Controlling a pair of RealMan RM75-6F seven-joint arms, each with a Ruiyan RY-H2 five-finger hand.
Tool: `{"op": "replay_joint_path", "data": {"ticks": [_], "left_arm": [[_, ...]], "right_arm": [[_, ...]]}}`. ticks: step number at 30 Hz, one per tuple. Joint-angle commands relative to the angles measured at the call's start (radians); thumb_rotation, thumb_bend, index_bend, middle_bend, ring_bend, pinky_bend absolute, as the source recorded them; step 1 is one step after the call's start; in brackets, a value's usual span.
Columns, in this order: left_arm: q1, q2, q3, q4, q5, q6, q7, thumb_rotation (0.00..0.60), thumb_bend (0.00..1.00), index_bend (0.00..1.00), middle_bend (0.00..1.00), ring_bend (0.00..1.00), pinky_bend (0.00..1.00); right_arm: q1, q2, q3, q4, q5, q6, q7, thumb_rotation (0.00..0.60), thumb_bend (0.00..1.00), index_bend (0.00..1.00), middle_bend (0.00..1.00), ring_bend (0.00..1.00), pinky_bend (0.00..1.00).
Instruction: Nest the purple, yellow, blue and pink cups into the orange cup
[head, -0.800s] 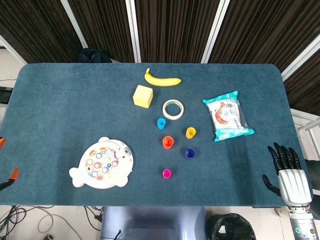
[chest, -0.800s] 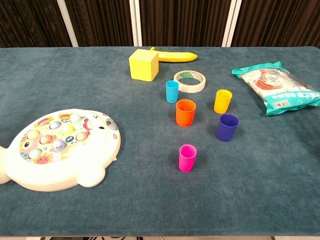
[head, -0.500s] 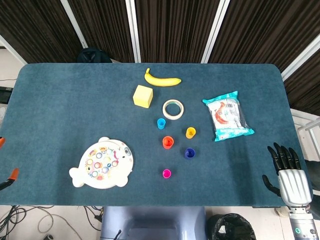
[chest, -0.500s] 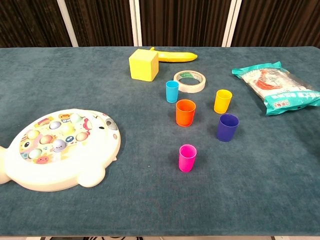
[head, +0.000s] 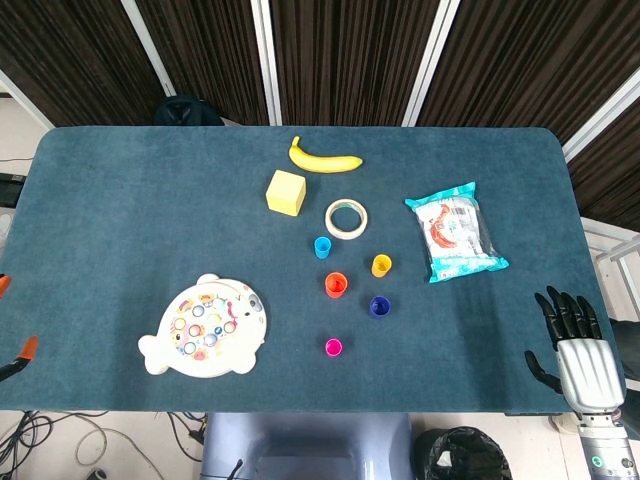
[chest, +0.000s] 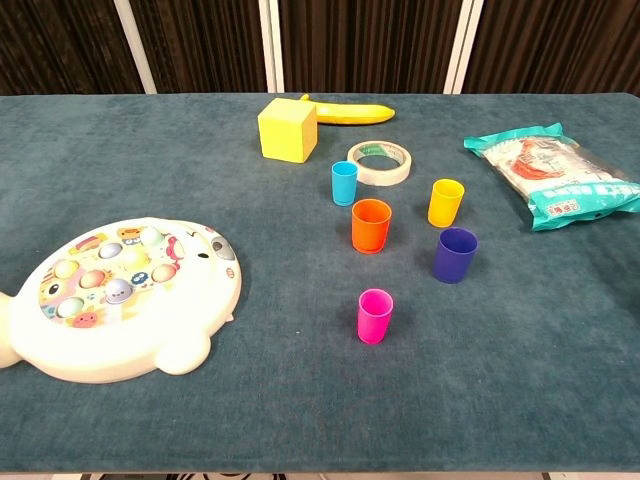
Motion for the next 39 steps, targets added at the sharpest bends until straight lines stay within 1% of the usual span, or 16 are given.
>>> {"op": "replay_joint_path", "data": {"ticks": [1,7,11,15,18,23,26,29,33,39], "left_arm": [[0.000,0.000,0.001,0.000,0.000,-0.001,0.000,0.600,0.30,0.03,0.05,0.00,0.00],[0.002,0.000,0.000,-0.007,0.003,0.005,0.003,0.600,0.30,0.03,0.05,0.00,0.00],[0.004,0.001,-0.001,-0.008,-0.003,0.005,0.002,0.600,0.30,0.03,0.05,0.00,0.00],[0.003,0.001,-0.001,-0.007,-0.003,0.004,0.003,0.600,0.30,0.03,0.05,0.00,0.00],[0.002,0.001,-0.001,-0.007,-0.002,0.003,0.006,0.600,0.30,0.03,0.05,0.00,0.00],[0.003,0.001,-0.003,-0.006,-0.008,0.003,0.003,0.600,0.30,0.03,0.05,0.00,0.00],[0.003,0.001,-0.003,-0.005,-0.009,0.000,0.002,0.600,0.30,0.03,0.05,0.00,0.00],[0.002,0.001,-0.002,-0.003,-0.008,-0.002,0.002,0.600,0.30,0.03,0.05,0.00,0.00],[0.002,0.001,-0.002,-0.003,-0.009,-0.001,0.002,0.600,0.30,0.03,0.05,0.00,0.00],[0.003,0.001,-0.004,-0.003,-0.013,-0.001,-0.002,0.600,0.30,0.03,0.05,0.00,0.00]], "right_arm": [[0.001,0.000,-0.002,-0.002,0.000,-0.003,0.002,0.600,0.40,0.06,0.00,0.04,0.01],[0.012,0.004,-0.022,-0.015,-0.006,-0.045,0.002,0.600,0.40,0.06,0.00,0.04,0.01],[0.040,0.027,-0.040,-0.048,-0.026,-0.102,0.016,0.600,0.40,0.06,0.00,0.04,0.01],[0.086,0.054,-0.028,-0.084,-0.036,-0.160,0.005,0.600,0.40,0.06,0.00,0.04,0.01],[0.133,0.075,-0.006,-0.122,-0.015,-0.227,-0.012,0.600,0.40,0.06,0.00,0.04,0.01],[0.225,0.105,0.042,-0.205,0.056,-0.369,-0.041,0.600,0.40,0.06,0.00,0.04,0.01],[0.266,0.116,0.061,-0.241,0.098,-0.437,-0.061,0.600,0.40,0.06,0.00,0.03,0.01],[0.323,0.119,0.085,-0.282,0.162,-0.528,-0.102,0.600,0.40,0.06,0.00,0.03,0.01],[0.370,0.097,0.105,-0.300,0.228,-0.589,-0.153,0.600,0.40,0.09,0.00,0.03,0.01],[0.422,0.027,0.128,-0.299,0.328,-0.627,-0.228,0.600,0.40,0.14,0.00,0.03,0.01]]}}
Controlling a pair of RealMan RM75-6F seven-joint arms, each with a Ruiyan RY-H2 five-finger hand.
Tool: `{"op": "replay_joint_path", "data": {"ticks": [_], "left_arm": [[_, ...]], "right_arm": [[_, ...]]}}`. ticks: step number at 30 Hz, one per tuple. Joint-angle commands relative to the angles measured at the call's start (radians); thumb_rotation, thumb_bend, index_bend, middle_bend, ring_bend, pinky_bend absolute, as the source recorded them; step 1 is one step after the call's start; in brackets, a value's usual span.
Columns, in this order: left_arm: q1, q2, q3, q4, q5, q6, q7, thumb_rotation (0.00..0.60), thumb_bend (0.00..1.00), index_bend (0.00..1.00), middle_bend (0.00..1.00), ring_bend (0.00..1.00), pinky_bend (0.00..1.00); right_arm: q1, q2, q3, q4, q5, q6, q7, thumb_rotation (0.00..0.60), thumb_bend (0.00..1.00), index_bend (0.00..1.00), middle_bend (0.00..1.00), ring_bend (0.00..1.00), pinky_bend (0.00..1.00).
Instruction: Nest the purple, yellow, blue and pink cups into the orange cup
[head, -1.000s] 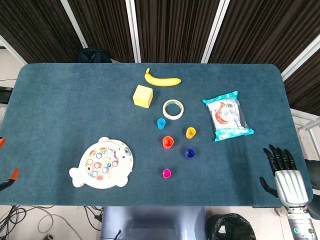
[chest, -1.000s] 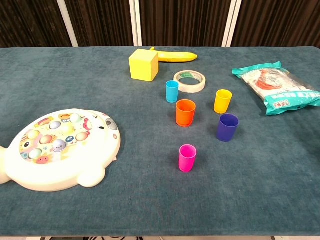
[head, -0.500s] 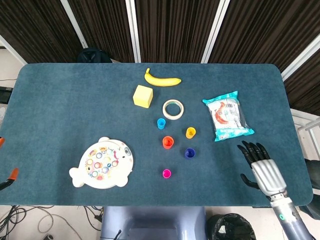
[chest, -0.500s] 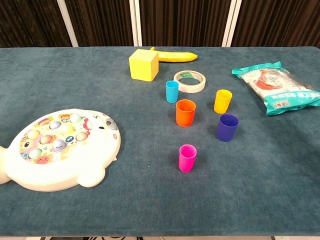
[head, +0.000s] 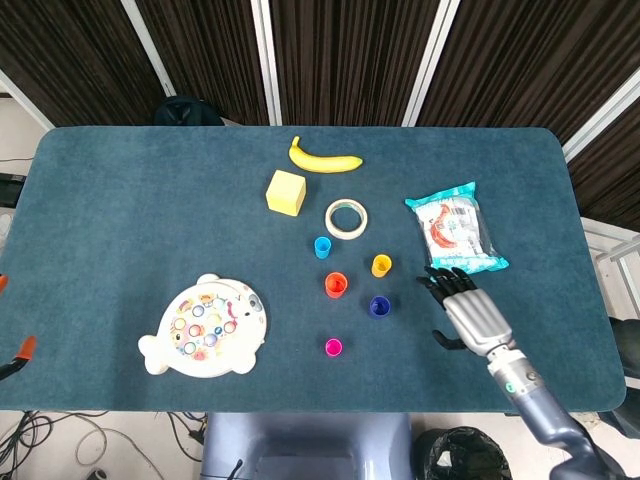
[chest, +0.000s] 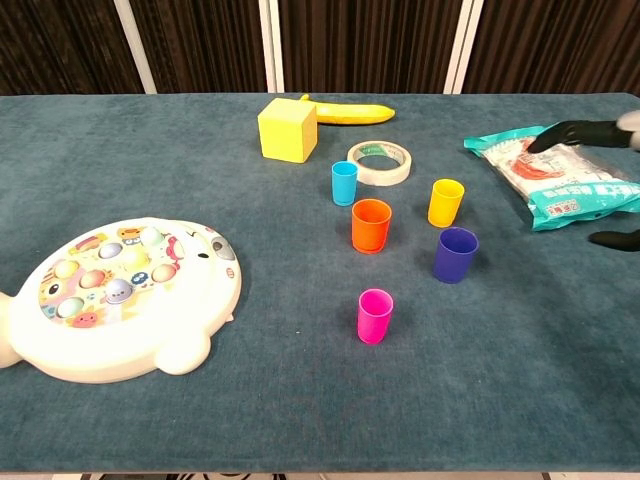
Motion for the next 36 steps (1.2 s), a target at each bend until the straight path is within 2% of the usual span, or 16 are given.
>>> {"op": "replay_joint_path", "data": {"ticks": [1,16,26,36], "left_arm": [[0.000,0.000,0.000,0.000,-0.002,-0.002,-0.001,0.600,0.30,0.03,0.05,0.00,0.00],[0.000,0.000,-0.002,0.003,-0.009,-0.006,-0.005,0.600,0.30,0.03,0.05,0.00,0.00],[0.000,-0.001,-0.003,0.002,-0.012,-0.007,-0.003,0.600,0.30,0.03,0.05,0.00,0.00],[0.000,0.000,-0.004,0.003,-0.015,-0.008,-0.006,0.600,0.30,0.03,0.05,0.00,0.00]], "right_arm": [[0.036,-0.051,0.015,0.000,0.066,-0.023,-0.062,0.600,0.40,0.15,0.00,0.03,0.01],[0.126,-0.205,0.021,0.063,0.261,-0.027,-0.224,0.600,0.40,0.19,0.00,0.03,0.01],[0.166,-0.274,0.024,0.102,0.326,-0.008,-0.267,0.600,0.40,0.27,0.00,0.03,0.01],[0.197,-0.318,0.030,0.146,0.379,0.001,-0.284,0.600,0.40,0.31,0.00,0.03,0.02]]}}
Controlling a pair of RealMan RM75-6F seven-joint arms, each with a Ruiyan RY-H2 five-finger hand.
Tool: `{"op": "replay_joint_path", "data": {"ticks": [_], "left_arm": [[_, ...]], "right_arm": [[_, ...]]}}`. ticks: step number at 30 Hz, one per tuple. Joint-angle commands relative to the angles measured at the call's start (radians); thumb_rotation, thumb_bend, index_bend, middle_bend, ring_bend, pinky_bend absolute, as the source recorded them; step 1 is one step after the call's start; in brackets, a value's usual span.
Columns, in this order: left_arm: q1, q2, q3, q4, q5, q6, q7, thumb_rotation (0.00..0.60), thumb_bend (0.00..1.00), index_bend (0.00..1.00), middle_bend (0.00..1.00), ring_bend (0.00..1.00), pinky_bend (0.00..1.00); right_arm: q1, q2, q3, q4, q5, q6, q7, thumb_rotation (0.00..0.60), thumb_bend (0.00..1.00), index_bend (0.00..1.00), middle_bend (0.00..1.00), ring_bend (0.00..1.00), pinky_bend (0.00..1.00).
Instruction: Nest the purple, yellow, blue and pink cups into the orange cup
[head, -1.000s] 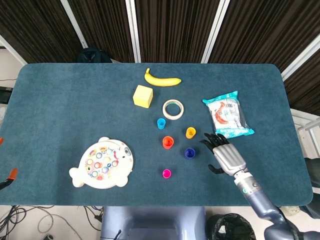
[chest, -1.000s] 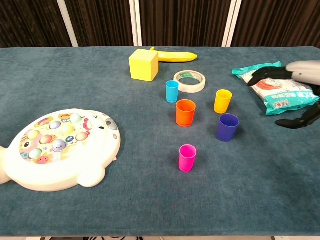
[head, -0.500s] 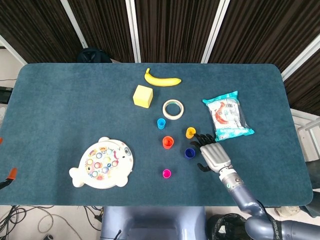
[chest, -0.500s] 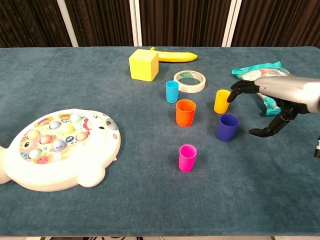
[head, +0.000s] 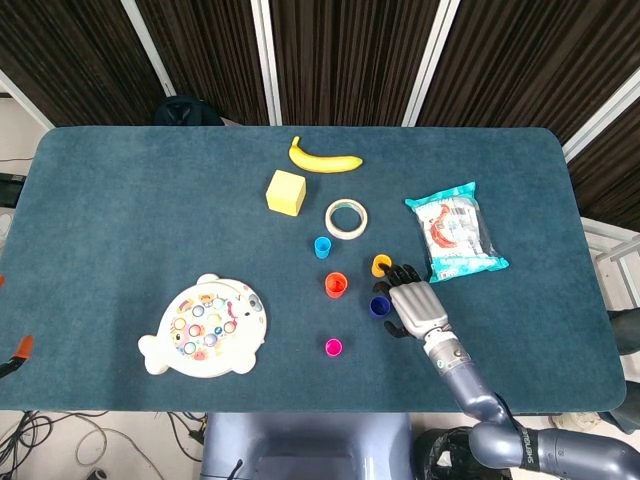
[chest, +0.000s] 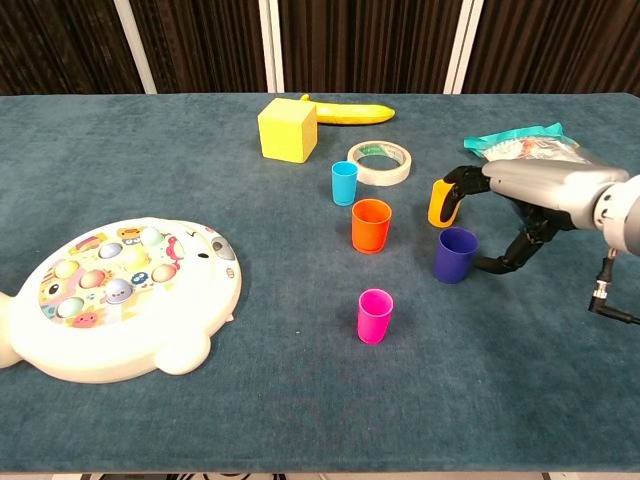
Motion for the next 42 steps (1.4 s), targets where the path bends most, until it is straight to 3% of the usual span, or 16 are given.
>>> {"op": "replay_joint_path", "data": {"ticks": [1,20,32,42], "left_arm": [[0.000,0.000,0.000,0.001,0.000,0.000,0.000,0.600,0.30,0.03,0.05,0.00,0.00],[0.001,0.000,-0.002,0.001,-0.002,0.001,0.002,0.600,0.30,0.03,0.05,0.00,0.00],[0.001,0.000,-0.003,0.003,-0.005,0.000,0.001,0.600,0.30,0.03,0.05,0.00,0.00],[0.002,0.000,-0.006,0.003,-0.010,0.001,-0.003,0.600,0.30,0.03,0.05,0.00,0.00]], "right_arm": [[0.007,-0.010,0.002,0.013,0.010,0.005,-0.003,0.600,0.40,0.31,0.00,0.03,0.03],[0.036,-0.037,-0.007,0.050,0.046,0.012,-0.001,0.600,0.40,0.36,0.00,0.03,0.04],[0.047,-0.045,-0.007,0.042,0.045,0.025,0.007,0.600,0.40,0.49,0.00,0.04,0.06],[0.055,0.022,0.036,-0.044,0.039,0.068,0.009,0.600,0.40,0.49,0.00,0.04,0.06]]}}
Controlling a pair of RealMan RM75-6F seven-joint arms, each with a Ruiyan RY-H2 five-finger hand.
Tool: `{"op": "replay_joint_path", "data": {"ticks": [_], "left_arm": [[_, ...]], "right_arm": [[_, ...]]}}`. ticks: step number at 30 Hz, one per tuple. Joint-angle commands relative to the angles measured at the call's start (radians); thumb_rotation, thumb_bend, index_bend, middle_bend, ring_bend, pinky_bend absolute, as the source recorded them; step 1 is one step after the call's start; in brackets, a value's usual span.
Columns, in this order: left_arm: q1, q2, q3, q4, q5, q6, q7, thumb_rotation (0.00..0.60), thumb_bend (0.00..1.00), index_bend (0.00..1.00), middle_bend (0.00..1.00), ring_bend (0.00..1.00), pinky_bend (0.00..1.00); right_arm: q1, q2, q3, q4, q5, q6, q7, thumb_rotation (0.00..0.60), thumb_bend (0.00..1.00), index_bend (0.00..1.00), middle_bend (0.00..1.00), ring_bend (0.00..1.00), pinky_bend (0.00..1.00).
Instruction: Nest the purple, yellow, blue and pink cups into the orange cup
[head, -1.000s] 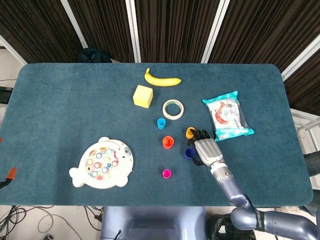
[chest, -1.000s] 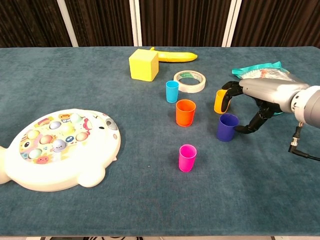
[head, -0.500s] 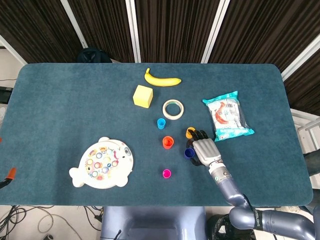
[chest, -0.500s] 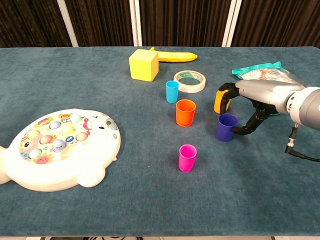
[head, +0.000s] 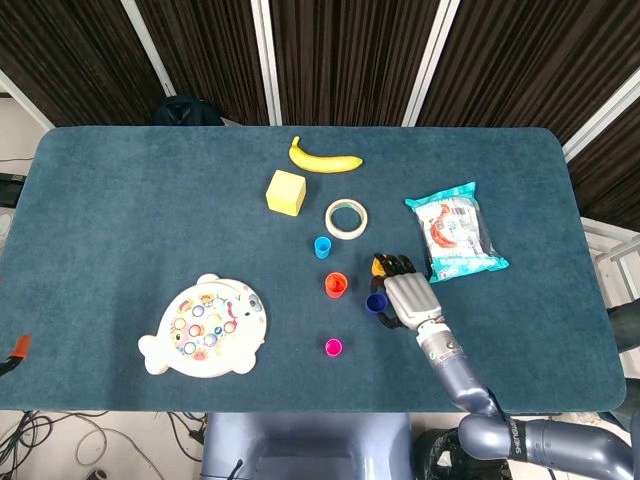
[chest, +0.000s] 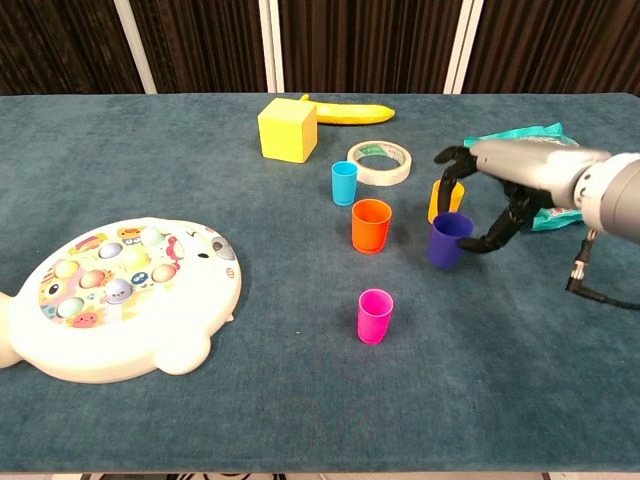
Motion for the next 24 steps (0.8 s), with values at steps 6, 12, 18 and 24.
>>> {"op": "replay_joint_path", "data": {"ticks": [6,12,18,24], "left_arm": [[-0.001,-0.001,0.001,-0.001,0.002,-0.001,0.003,0.600,0.30,0.03,0.05,0.00,0.00],[0.001,-0.001,0.001,-0.002,0.001,0.000,0.004,0.600,0.30,0.03,0.05,0.00,0.00],[0.000,-0.002,0.000,-0.005,0.000,-0.002,0.003,0.600,0.30,0.03,0.05,0.00,0.00],[-0.001,-0.003,-0.001,-0.004,-0.002,-0.004,0.003,0.600,0.30,0.03,0.05,0.00,0.00]], "right_arm": [[0.034,0.114,0.068,-0.138,0.029,0.007,-0.028,0.600,0.40,0.49,0.00,0.04,0.06],[0.107,0.149,0.116,-0.189,0.131,-0.023,-0.075,0.600,0.40,0.49,0.00,0.04,0.06],[0.182,0.124,0.131,-0.184,0.218,-0.020,-0.120,0.600,0.40,0.49,0.00,0.04,0.06],[0.236,0.077,0.120,-0.146,0.272,-0.006,-0.147,0.600,0.40,0.49,0.00,0.04,0.06]]}}
